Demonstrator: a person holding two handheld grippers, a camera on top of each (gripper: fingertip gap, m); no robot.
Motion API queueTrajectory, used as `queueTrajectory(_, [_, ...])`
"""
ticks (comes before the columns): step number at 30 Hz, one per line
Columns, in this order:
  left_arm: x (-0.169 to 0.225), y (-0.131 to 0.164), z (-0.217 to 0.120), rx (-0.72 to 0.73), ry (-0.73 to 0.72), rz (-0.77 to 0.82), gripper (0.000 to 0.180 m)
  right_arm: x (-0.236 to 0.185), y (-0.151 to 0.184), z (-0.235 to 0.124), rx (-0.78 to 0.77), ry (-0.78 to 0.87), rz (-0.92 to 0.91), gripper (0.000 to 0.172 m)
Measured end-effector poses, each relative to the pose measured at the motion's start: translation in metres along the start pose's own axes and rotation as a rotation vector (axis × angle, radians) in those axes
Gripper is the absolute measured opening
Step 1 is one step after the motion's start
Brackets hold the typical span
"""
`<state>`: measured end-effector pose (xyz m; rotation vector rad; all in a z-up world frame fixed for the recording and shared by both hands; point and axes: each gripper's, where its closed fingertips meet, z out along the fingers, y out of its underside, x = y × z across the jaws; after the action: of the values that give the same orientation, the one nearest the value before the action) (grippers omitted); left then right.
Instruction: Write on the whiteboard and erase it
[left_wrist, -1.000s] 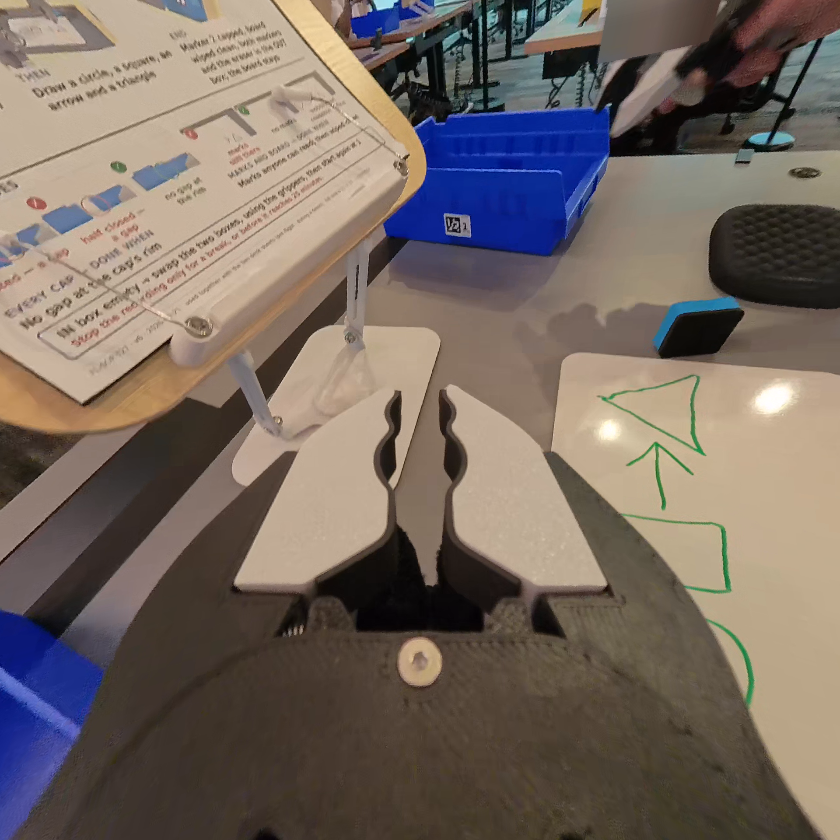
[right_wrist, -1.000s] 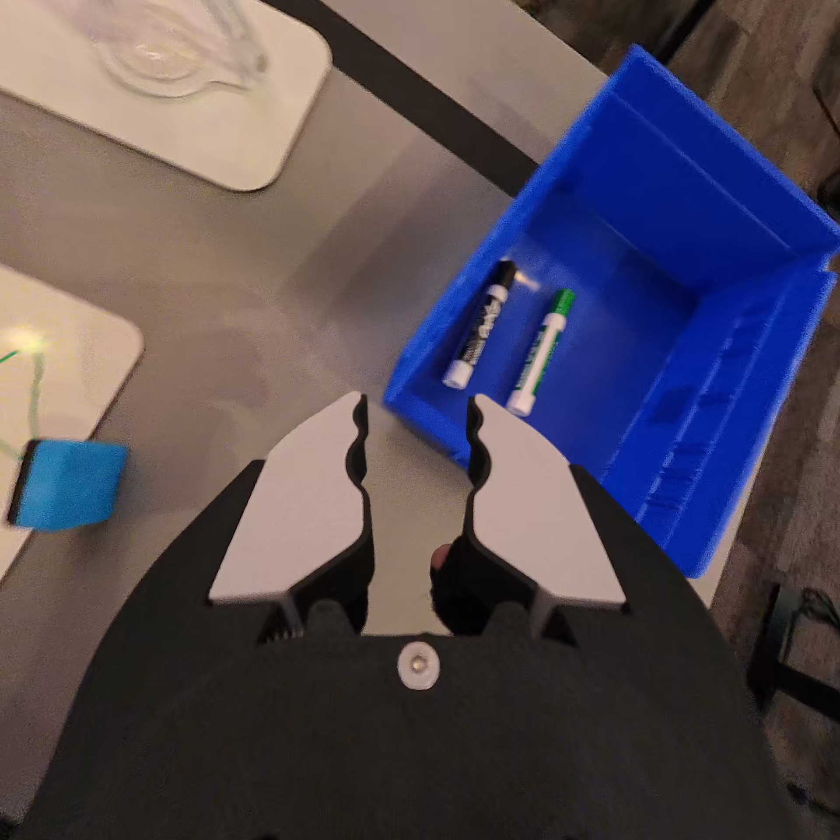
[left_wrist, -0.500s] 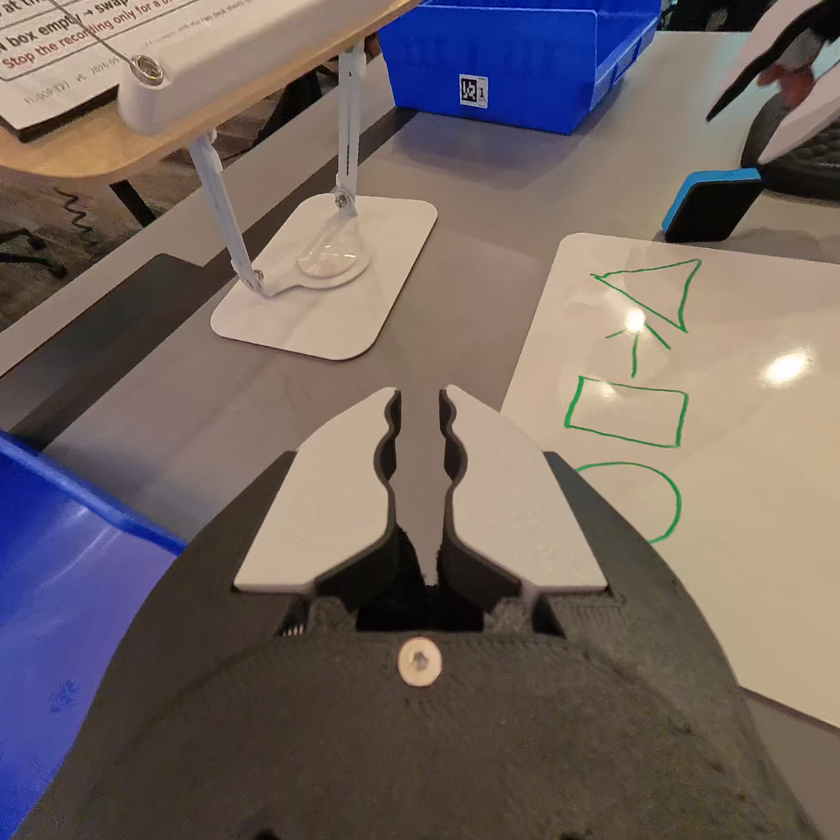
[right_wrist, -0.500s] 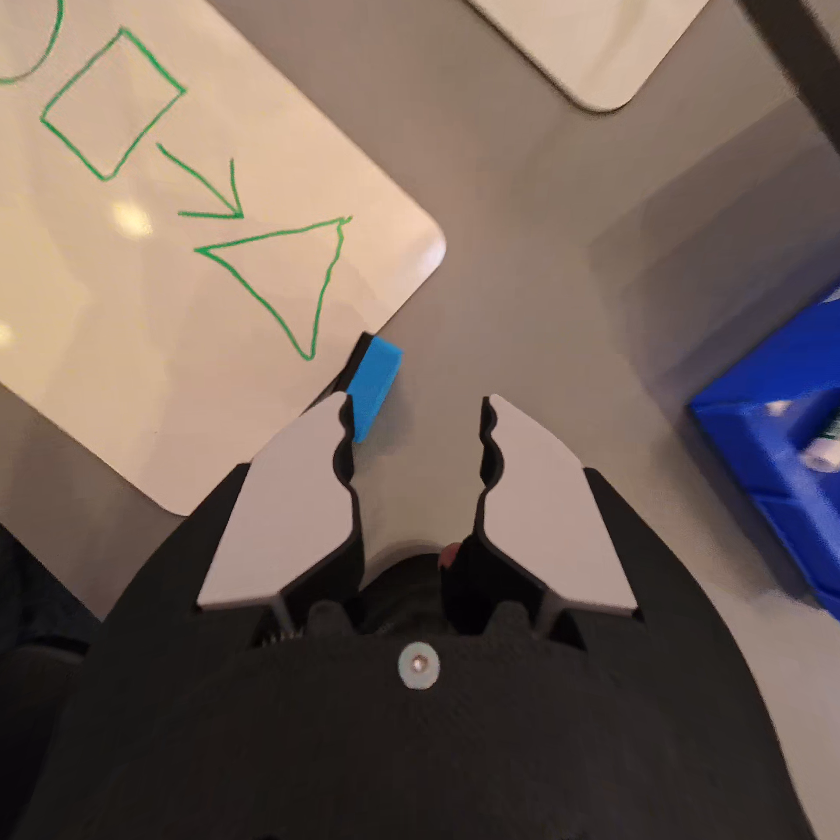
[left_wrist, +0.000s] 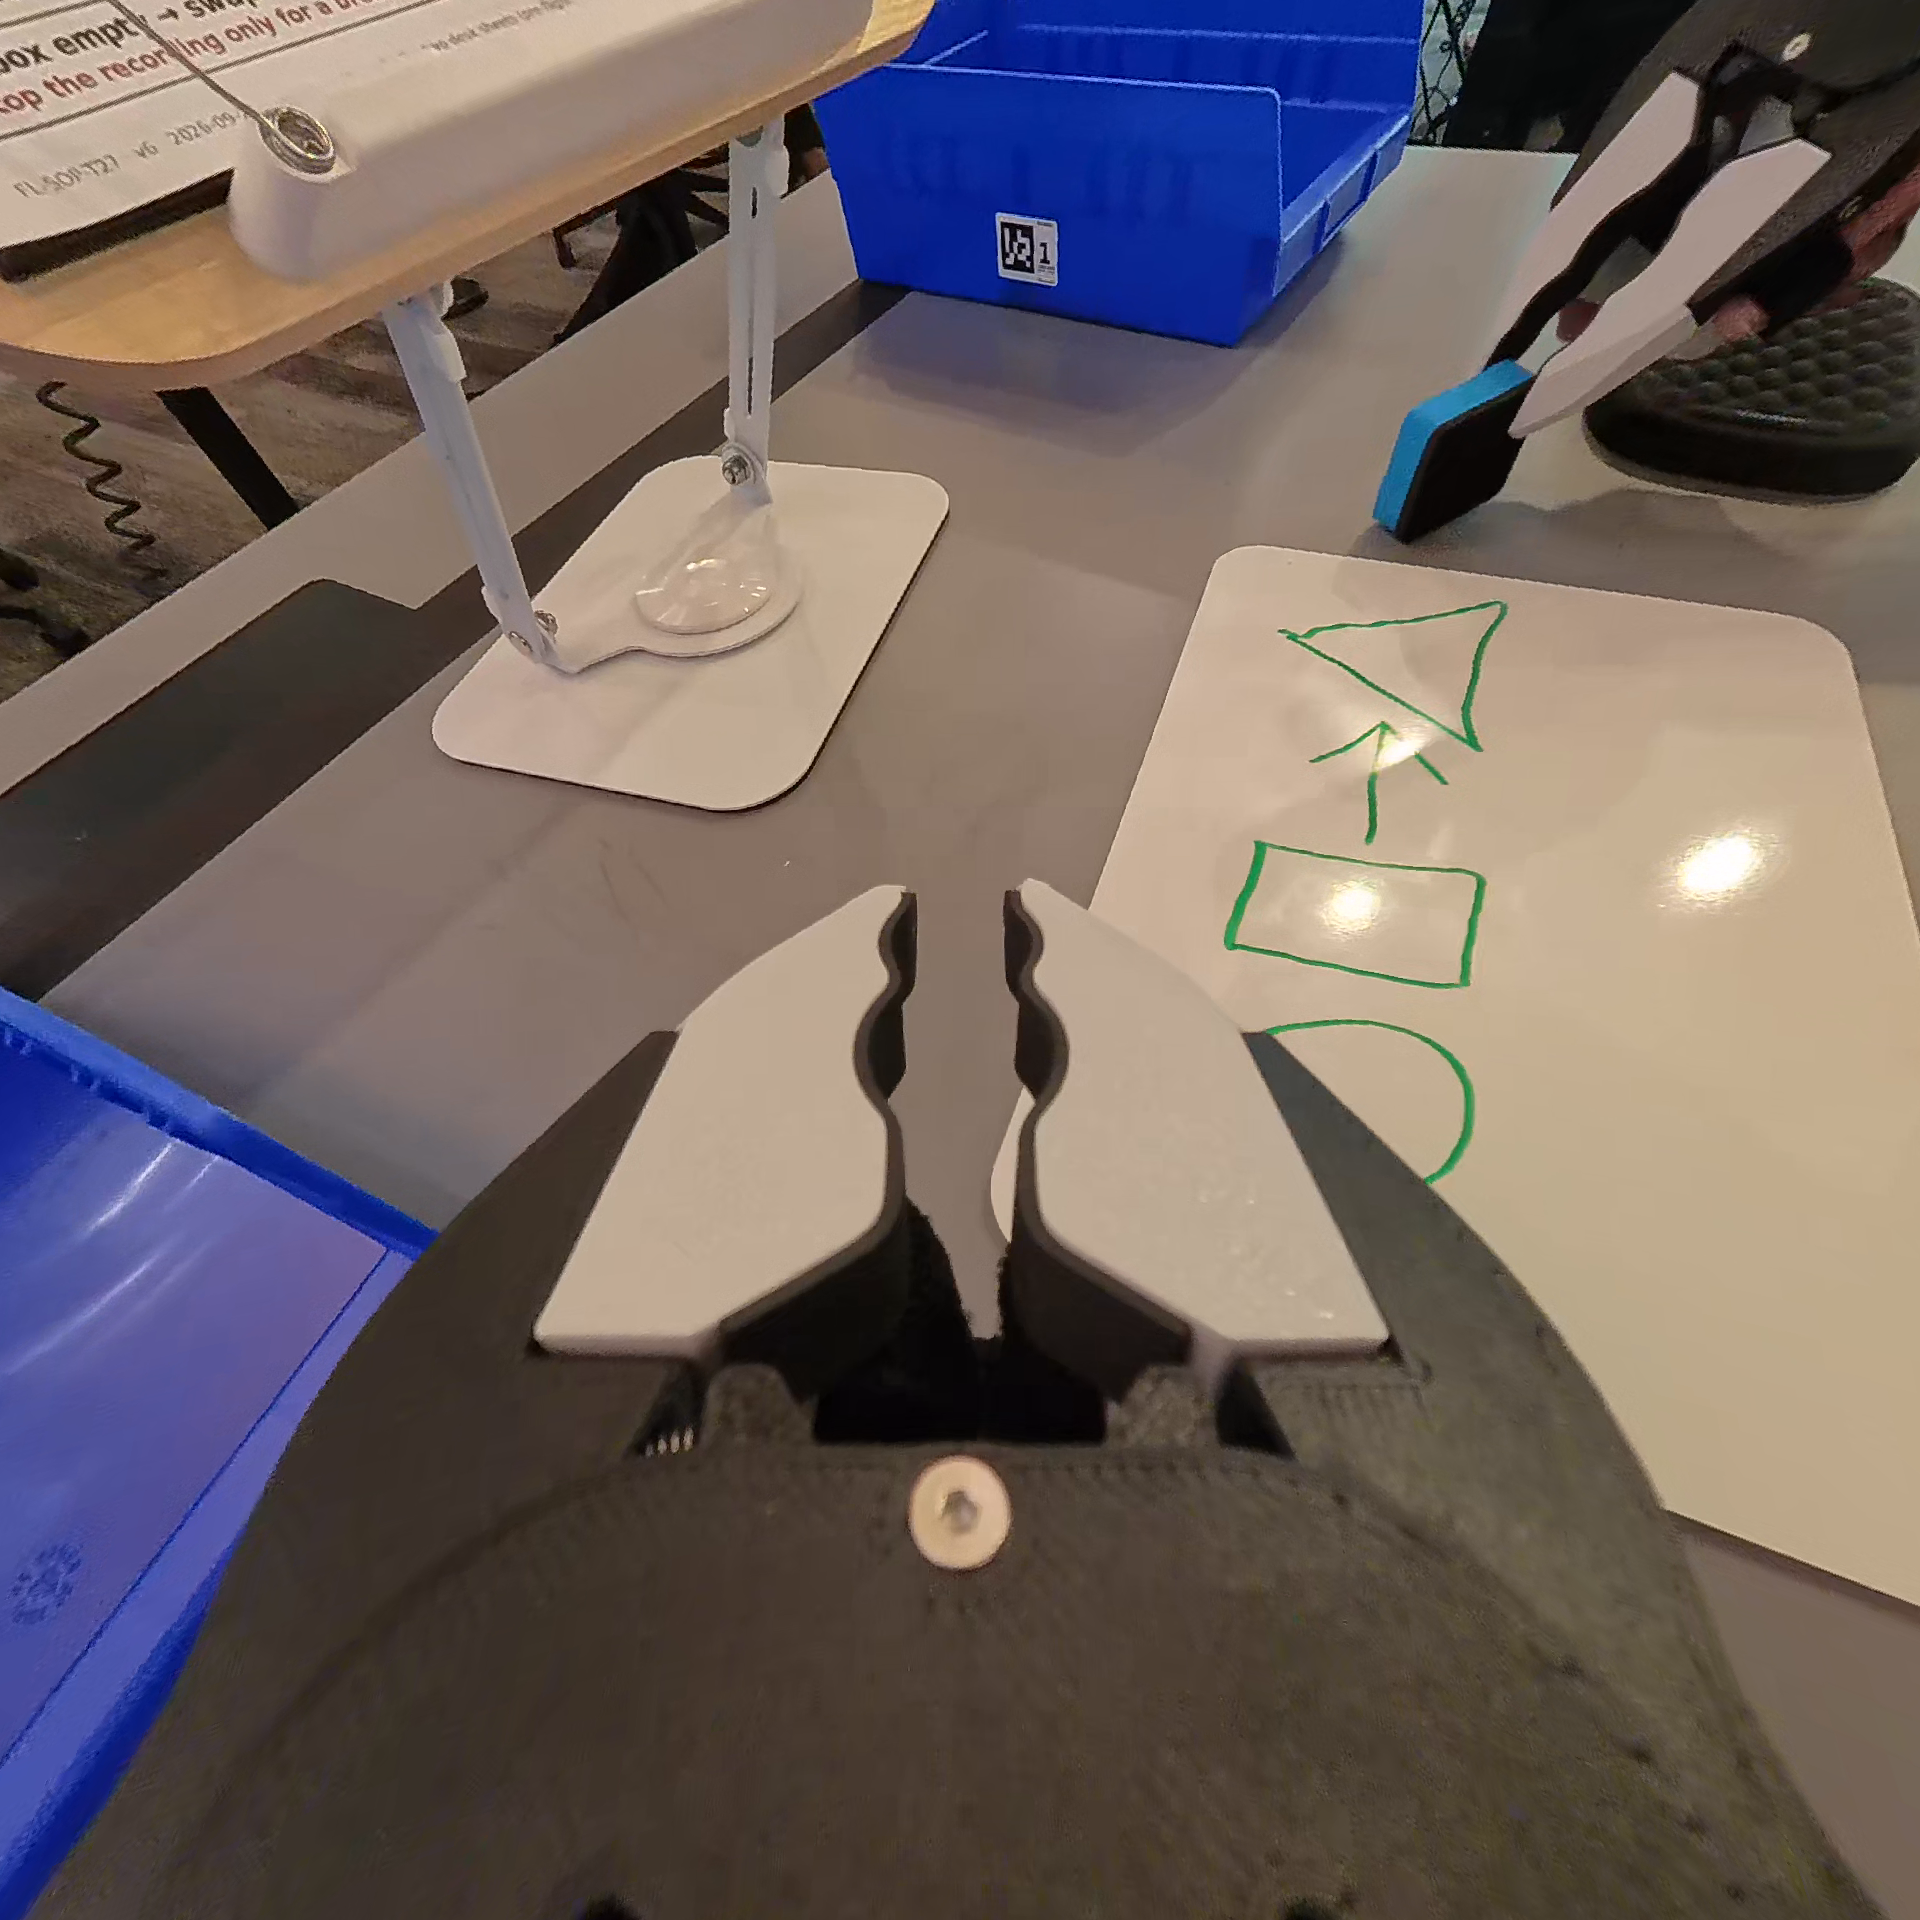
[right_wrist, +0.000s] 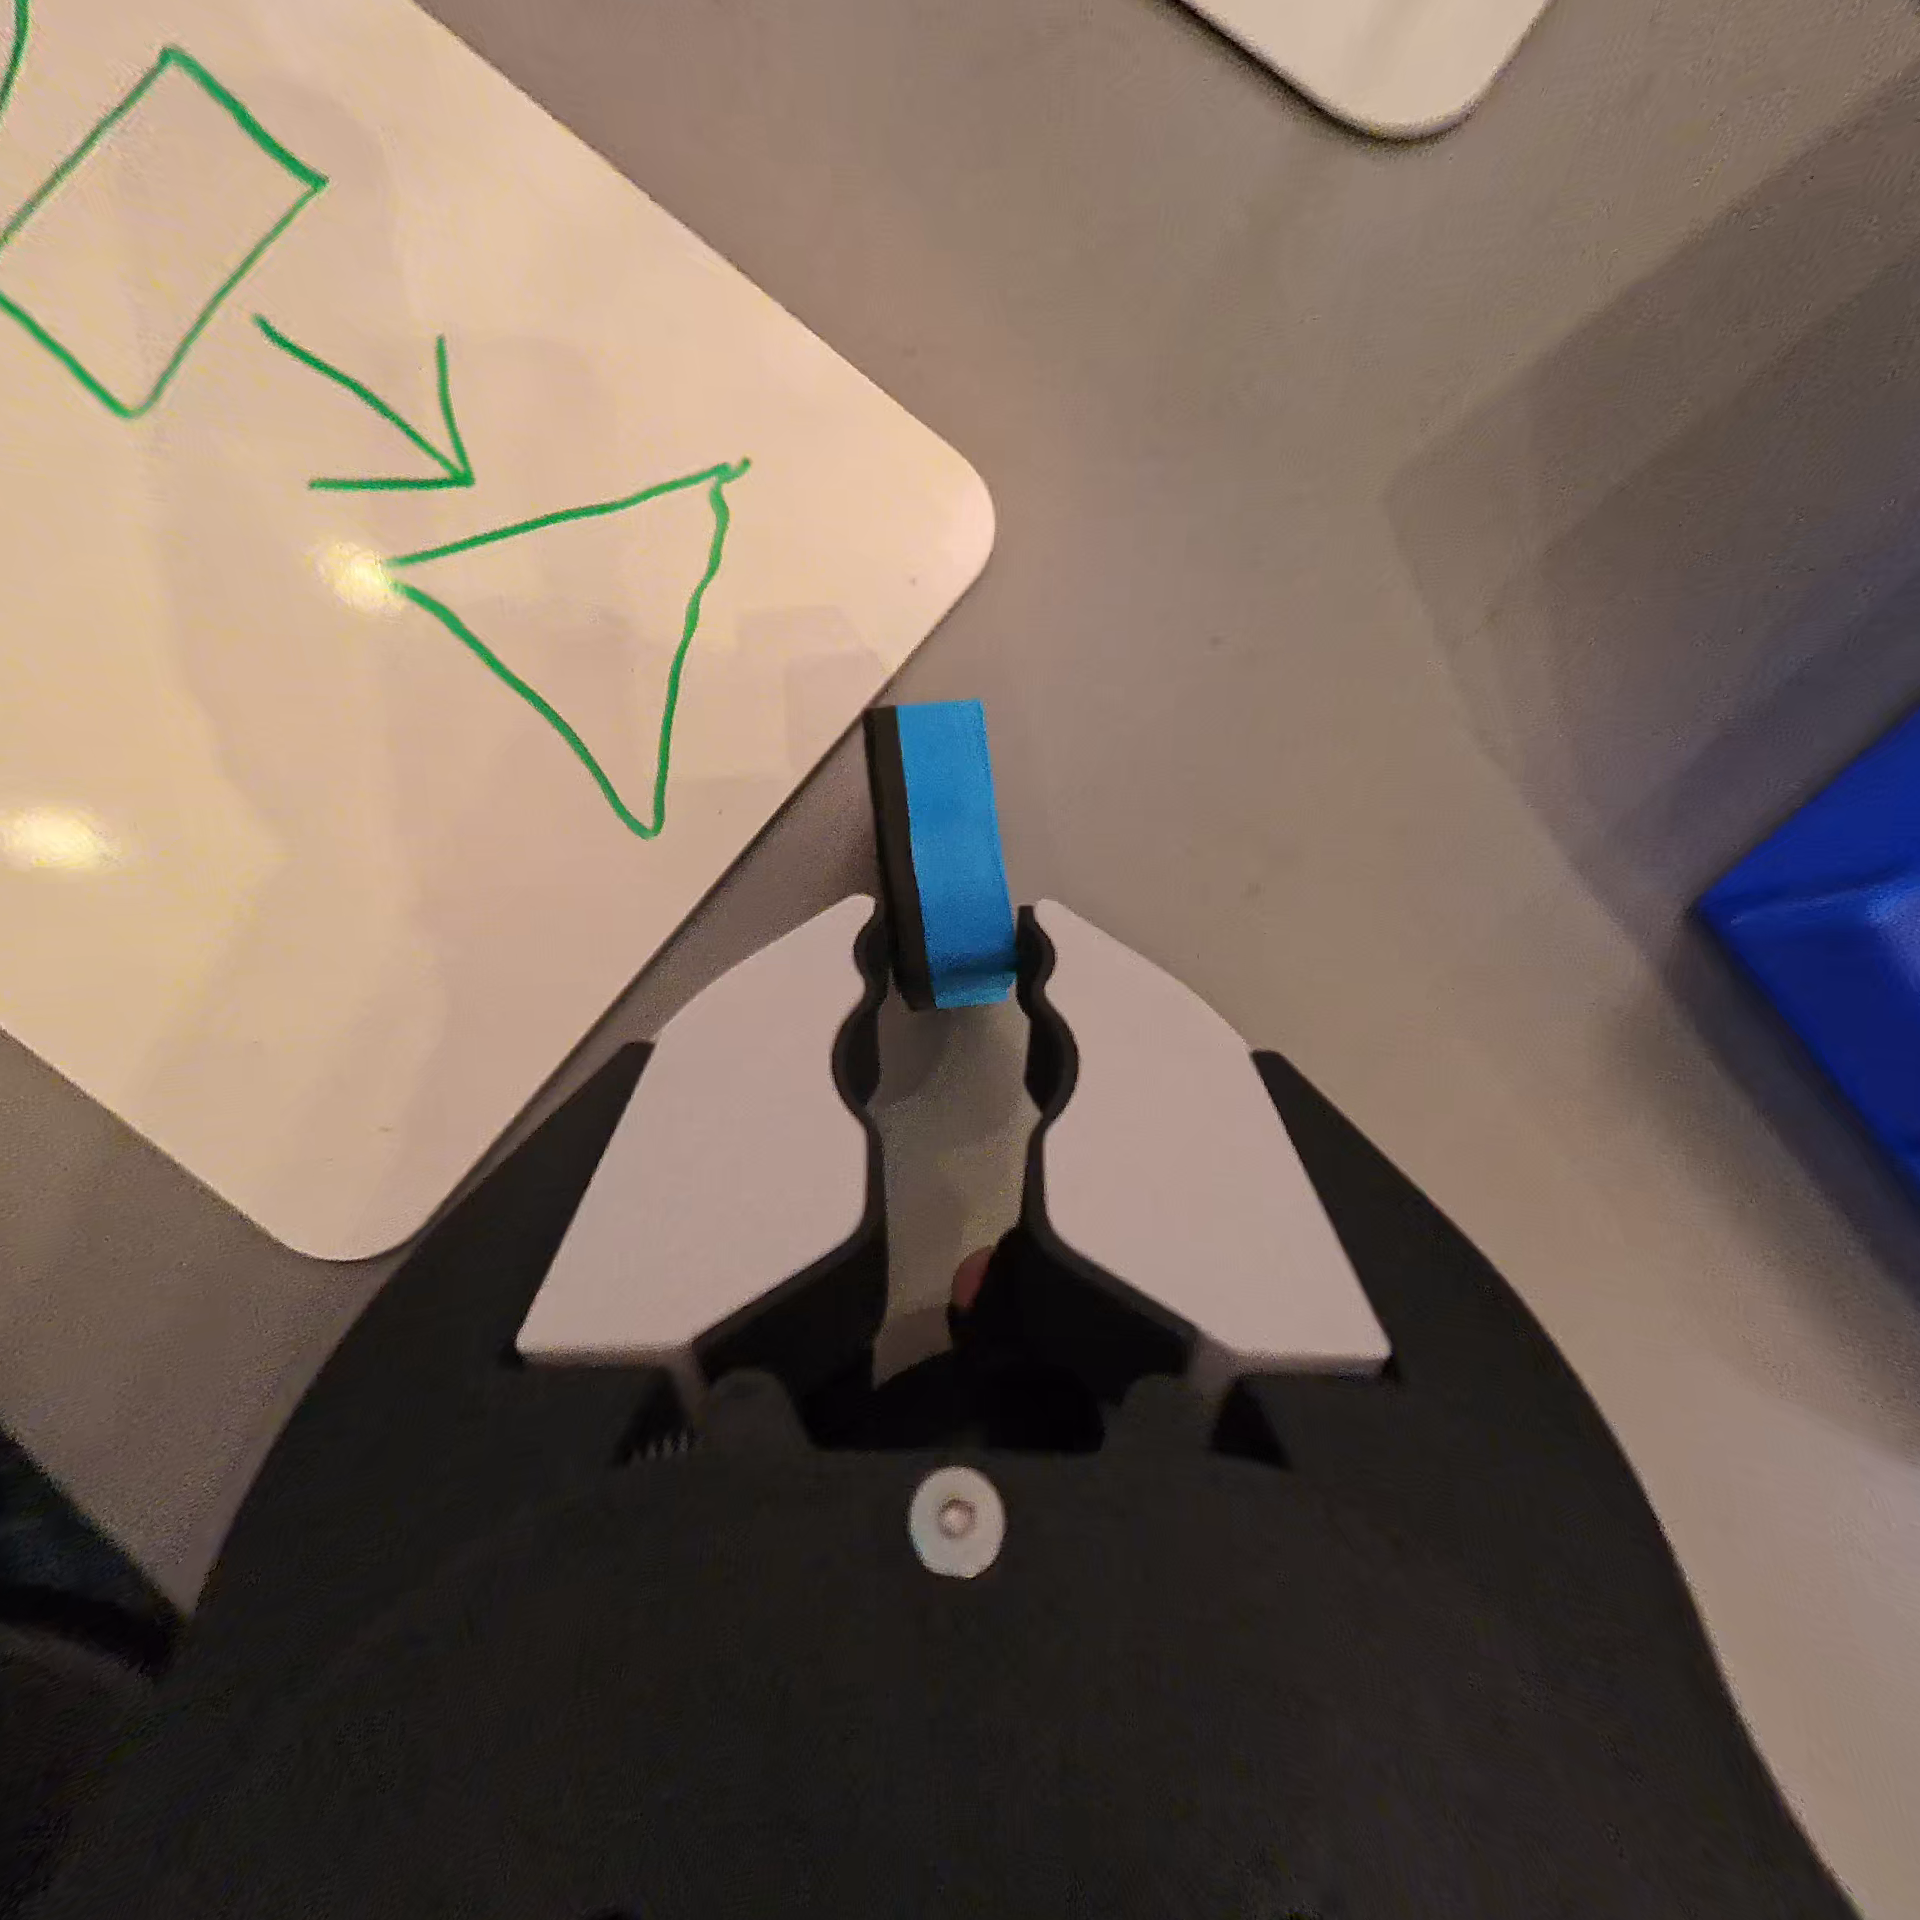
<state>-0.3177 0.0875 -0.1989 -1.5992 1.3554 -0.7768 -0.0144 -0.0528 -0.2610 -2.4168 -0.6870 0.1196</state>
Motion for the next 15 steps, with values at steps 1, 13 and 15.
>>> queueTrajectory(1, [0.000, 0.000, 0.001, 0.000, 0.003, -0.001, 0.016, 0.000, -0.002, -0.001, 0.005, 0.027, -0.044, 0.023])
queueTrajectory(13, [0.007, 0.006, 0.011, -0.038, 0.044, 0.027, 0.016, -0.038, 0.018, -0.009, -0.086, 0.023, -0.191, 0.055])
queueTrajectory(15, [0.011, 0.006, 0.011, -0.042, 0.064, 0.028, 0.017, -0.037, 0.015, -0.007, -0.076, -0.019, -0.131, 0.063])
